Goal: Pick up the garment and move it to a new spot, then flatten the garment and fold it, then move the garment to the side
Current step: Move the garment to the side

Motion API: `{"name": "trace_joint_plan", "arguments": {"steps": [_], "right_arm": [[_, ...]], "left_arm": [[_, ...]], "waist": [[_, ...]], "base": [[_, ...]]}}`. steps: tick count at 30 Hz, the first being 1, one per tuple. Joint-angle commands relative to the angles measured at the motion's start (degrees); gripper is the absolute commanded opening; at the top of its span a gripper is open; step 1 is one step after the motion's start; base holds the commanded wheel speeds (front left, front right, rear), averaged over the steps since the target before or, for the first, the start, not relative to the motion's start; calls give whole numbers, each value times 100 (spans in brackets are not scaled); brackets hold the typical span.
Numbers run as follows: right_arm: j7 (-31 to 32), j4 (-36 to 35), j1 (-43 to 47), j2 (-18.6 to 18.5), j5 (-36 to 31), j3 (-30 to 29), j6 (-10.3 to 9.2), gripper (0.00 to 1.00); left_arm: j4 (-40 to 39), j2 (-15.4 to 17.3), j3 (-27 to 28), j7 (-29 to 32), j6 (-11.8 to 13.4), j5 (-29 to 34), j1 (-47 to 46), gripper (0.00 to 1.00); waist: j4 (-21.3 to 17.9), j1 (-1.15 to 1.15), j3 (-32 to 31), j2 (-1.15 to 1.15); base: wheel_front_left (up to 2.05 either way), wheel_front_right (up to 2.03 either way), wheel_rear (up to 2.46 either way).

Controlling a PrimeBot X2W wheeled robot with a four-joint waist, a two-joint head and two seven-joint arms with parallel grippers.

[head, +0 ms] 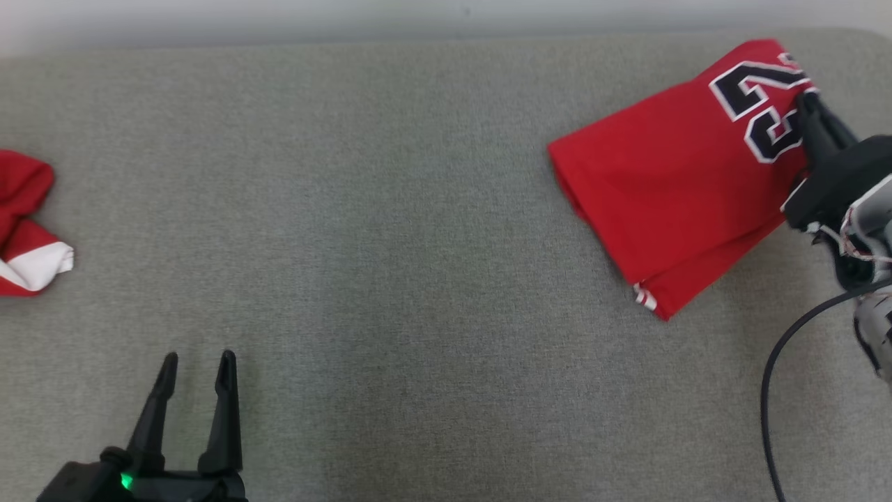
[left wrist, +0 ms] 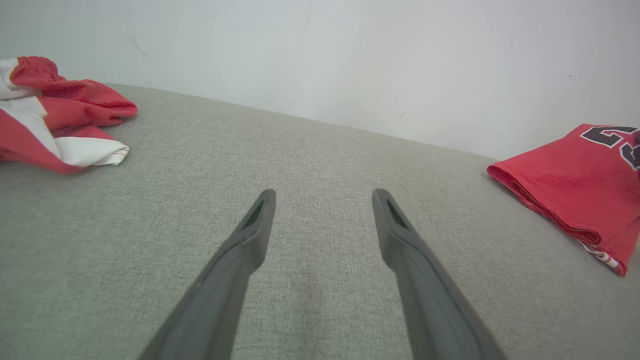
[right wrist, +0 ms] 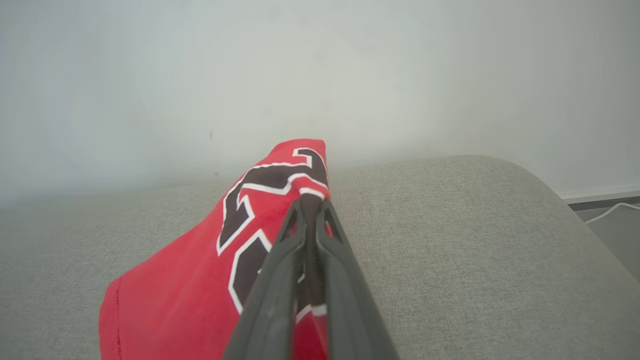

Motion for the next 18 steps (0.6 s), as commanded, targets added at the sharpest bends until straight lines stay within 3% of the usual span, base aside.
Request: {"name": "trace_joint_plan", "arguments": {"steps": [1, 18], "right_arm": [[-30, 62, -118, -71, -2, -21, -4, 0], [-169, 813, -995, -585, -300, -13, -4, 0]], "left_arm": [[-61, 61, 29, 14, -16, 34, -81, 100], [-1201, 421, 204, 321, 173, 207, -169, 100]], "waist": [[-144, -1, 235, -1], [-396, -1, 855, -1]], "base": [[0, 0, 0], [0, 0, 0]]}}
